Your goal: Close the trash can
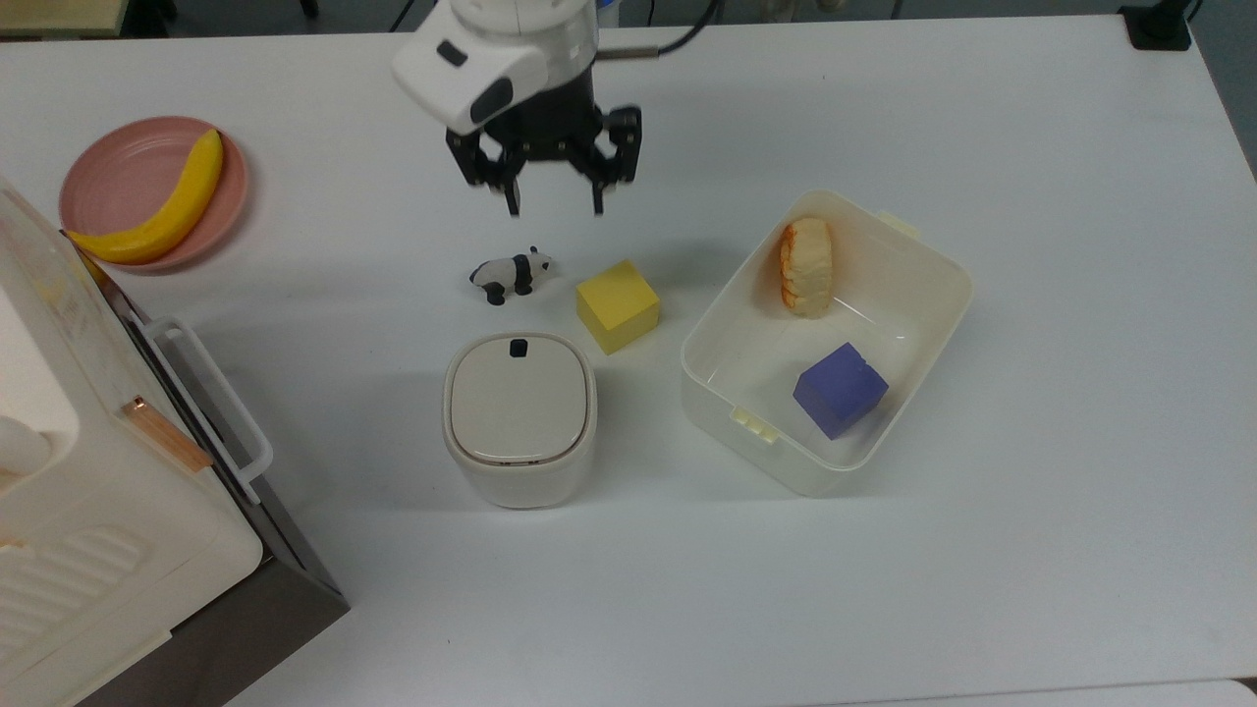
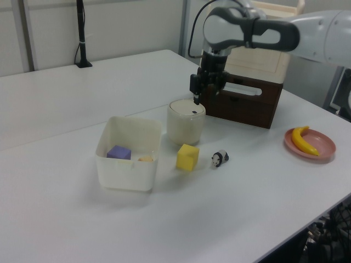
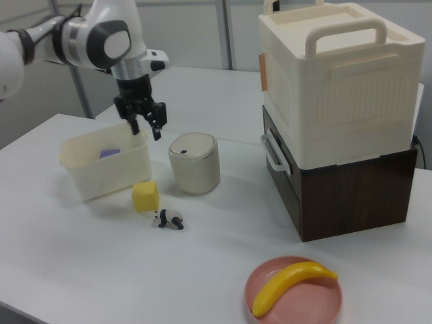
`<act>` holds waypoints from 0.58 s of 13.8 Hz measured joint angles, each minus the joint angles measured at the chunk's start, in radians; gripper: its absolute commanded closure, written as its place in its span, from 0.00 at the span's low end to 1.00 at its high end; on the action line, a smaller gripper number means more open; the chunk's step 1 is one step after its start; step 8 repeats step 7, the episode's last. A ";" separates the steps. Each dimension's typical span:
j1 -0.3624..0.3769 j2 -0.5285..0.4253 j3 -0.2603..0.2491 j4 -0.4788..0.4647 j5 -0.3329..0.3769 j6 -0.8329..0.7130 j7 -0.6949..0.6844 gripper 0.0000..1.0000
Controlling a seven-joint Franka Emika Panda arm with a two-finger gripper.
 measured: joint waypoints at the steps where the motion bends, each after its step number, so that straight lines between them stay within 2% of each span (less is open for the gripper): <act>1: 0.000 -0.024 0.002 -0.013 0.000 -0.044 0.000 0.00; 8: -0.016 -0.080 0.002 -0.054 0.000 -0.107 0.000 0.00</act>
